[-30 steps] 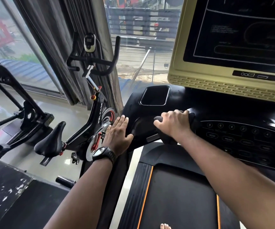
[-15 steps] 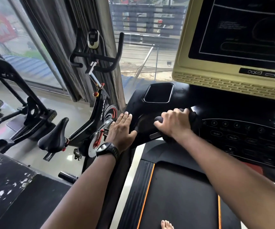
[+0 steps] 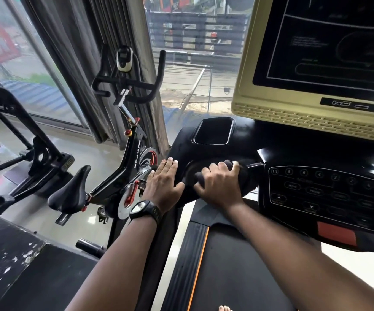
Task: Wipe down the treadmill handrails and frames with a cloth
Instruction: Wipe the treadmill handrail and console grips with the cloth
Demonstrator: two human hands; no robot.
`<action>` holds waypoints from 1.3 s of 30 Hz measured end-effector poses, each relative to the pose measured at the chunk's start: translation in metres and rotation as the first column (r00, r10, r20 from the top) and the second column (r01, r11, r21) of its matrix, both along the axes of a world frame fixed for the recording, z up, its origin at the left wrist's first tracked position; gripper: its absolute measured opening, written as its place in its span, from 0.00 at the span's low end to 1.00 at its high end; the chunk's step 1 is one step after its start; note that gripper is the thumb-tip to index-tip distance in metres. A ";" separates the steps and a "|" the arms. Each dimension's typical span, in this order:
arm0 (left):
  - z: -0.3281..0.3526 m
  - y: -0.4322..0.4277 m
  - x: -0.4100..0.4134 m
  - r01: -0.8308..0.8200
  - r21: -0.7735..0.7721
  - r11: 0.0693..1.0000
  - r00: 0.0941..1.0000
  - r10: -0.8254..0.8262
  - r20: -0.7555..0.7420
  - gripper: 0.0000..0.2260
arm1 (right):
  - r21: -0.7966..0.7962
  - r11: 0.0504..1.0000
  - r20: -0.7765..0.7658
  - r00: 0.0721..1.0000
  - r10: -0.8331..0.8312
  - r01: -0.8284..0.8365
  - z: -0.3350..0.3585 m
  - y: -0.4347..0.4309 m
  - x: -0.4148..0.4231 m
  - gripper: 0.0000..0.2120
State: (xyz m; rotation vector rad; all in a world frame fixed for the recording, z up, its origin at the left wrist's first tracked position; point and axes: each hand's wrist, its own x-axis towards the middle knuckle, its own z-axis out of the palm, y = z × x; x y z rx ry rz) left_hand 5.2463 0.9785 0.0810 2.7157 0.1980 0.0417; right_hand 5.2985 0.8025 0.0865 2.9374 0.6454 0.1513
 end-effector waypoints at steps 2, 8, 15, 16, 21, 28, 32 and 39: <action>0.000 0.000 0.001 0.005 -0.002 1.000 1.000 -0.005 0.003 0.36 | -0.054 0.998 -0.060 0.997 0.038 -0.041 0.011 0.013 0.010 0.24; -0.008 0.003 0.003 -0.003 0.002 1.000 0.999 0.003 0.032 0.36 | -0.065 0.998 -0.108 0.994 -0.011 0.004 0.003 0.024 -0.004 0.24; -0.011 0.004 0.004 -0.006 -0.004 1.000 0.999 0.007 0.048 0.40 | -0.083 0.995 -0.183 0.983 0.035 -0.051 0.008 0.039 0.008 0.25; -0.011 0.004 0.005 -0.007 -0.005 1.000 0.999 0.008 0.049 0.38 | -0.057 0.997 -0.141 0.989 0.033 -0.042 0.000 0.033 -0.004 0.24; -0.010 0.003 0.006 -0.007 -0.011 1.000 0.999 0.007 0.046 0.38 | -0.028 0.992 -0.109 0.987 0.122 -0.126 0.004 0.033 0.004 0.27; -0.011 0.005 0.005 -0.006 -0.010 1.000 0.998 0.007 0.055 0.37 | -0.027 0.989 -0.065 0.988 0.140 -0.142 -0.007 0.015 -0.005 0.23; -0.011 0.004 0.004 -0.008 -0.012 1.000 0.998 0.008 0.060 0.36 | -0.007 1.000 -0.186 0.983 0.000 -0.001 0.018 0.023 0.036 0.26; -0.009 0.003 0.005 -0.003 -0.012 1.000 0.999 0.003 0.053 0.36 | -0.019 0.999 -0.102 0.994 0.024 -0.026 0.018 0.007 0.025 0.24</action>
